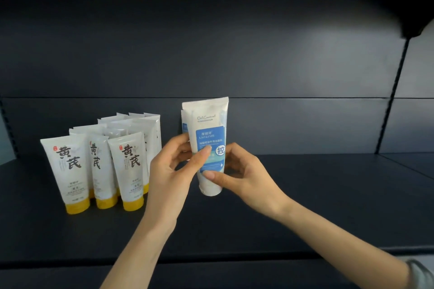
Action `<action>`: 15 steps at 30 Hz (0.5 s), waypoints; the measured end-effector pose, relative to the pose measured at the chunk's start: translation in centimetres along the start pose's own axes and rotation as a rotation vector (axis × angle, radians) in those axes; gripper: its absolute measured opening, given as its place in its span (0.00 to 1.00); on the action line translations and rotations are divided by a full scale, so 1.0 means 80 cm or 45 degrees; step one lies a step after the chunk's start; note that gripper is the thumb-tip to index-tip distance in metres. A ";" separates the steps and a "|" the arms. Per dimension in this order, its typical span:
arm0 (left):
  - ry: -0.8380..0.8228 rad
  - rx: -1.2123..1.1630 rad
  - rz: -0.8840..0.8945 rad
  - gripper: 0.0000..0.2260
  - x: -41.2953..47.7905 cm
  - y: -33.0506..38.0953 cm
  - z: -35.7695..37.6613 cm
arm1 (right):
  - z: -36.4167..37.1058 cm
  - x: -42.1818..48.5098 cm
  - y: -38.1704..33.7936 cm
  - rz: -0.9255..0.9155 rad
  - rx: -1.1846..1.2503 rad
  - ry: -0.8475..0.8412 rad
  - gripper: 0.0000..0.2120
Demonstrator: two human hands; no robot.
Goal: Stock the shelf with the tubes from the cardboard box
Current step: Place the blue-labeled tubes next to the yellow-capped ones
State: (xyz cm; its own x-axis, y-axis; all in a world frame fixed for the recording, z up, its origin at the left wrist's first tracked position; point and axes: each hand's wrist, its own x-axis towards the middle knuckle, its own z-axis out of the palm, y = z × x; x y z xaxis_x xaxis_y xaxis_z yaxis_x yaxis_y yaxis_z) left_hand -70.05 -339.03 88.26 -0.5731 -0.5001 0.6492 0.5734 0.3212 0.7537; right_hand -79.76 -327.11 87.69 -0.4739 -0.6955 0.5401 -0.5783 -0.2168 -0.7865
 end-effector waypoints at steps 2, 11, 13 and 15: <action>-0.022 0.009 -0.005 0.13 -0.001 0.001 -0.002 | 0.002 0.001 0.002 0.001 -0.010 -0.004 0.17; -0.175 0.910 0.126 0.21 -0.016 0.002 -0.045 | 0.011 0.038 0.019 0.061 0.155 -0.056 0.19; -0.263 1.276 0.195 0.24 -0.026 0.001 -0.057 | 0.007 0.060 0.027 0.133 0.217 0.009 0.17; -0.392 1.558 0.154 0.27 -0.037 -0.002 -0.066 | -0.001 0.085 0.039 0.194 0.240 0.109 0.16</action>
State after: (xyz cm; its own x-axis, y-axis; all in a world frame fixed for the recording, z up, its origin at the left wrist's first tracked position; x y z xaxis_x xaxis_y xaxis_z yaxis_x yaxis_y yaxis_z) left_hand -65.36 -341.87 85.68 -0.7616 -0.2613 0.5931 -0.1884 0.9649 0.1832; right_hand -84.84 -332.47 88.88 -0.6053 -0.6710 0.4282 -0.3658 -0.2433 -0.8983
